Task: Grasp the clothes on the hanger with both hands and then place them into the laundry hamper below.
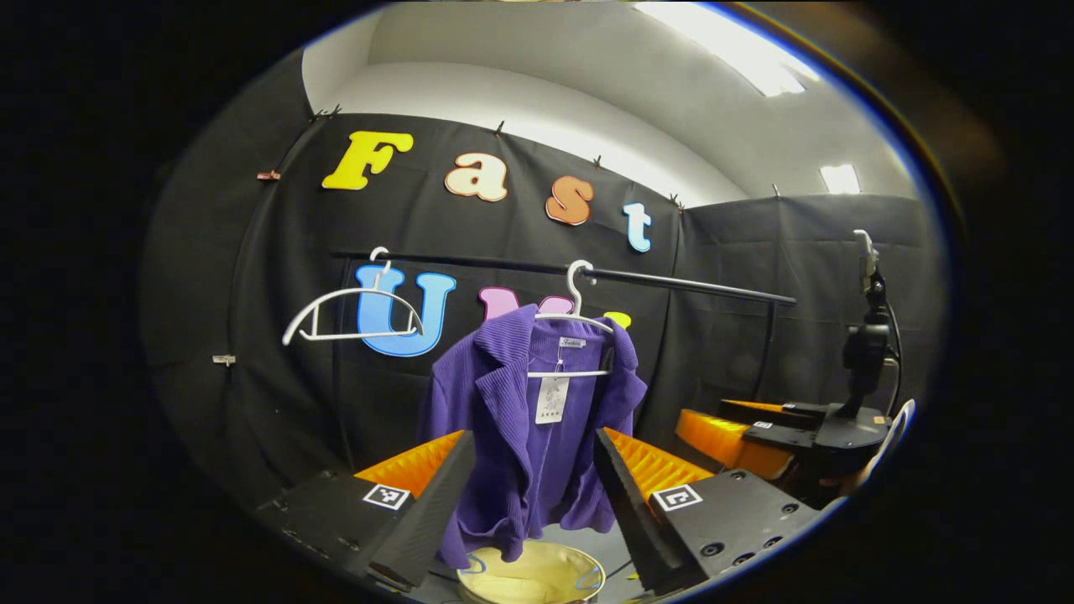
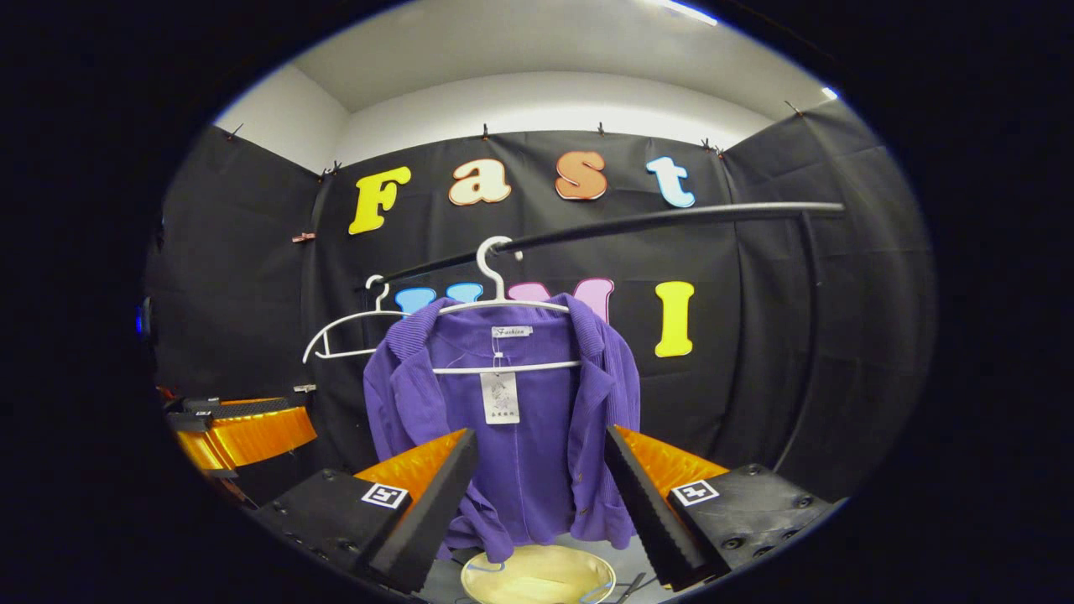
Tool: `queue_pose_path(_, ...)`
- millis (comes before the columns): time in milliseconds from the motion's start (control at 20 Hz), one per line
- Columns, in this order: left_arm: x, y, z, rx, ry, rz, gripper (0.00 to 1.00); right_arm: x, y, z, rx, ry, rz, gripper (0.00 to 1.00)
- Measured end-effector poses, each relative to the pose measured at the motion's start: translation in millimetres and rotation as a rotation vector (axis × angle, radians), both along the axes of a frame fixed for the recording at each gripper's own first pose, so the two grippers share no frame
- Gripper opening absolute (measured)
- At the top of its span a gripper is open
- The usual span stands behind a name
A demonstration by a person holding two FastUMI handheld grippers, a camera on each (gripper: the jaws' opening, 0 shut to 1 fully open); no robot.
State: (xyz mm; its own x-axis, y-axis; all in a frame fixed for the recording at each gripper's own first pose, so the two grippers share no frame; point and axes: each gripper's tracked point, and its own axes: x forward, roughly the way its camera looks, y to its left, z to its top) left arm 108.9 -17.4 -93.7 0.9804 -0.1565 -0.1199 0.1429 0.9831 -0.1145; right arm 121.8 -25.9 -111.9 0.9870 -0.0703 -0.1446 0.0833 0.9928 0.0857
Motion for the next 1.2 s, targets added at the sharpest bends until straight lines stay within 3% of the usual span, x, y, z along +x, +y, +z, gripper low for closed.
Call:
queue_pose_path(250,63,-20,-24,0.002,0.02,0.087,0.89,71,-24,-37,0.082,0.025,0.113,0.98)
queue_pose_path(550,112,-18,-57,0.016,0.094,0.203,0.89,136,-49,-85,0.178,0.091,0.159,0.98)
queue_pose_path(850,143,-6,-90,0.051,0.162,0.298,0.89,171,-50,-102,0.18,0.11,0.206,0.98)
queue_pose_path(1200,176,19,-81,0.03,0.067,0.464,0.88,204,-65,-99,0.17,0.091,0.214,0.98)
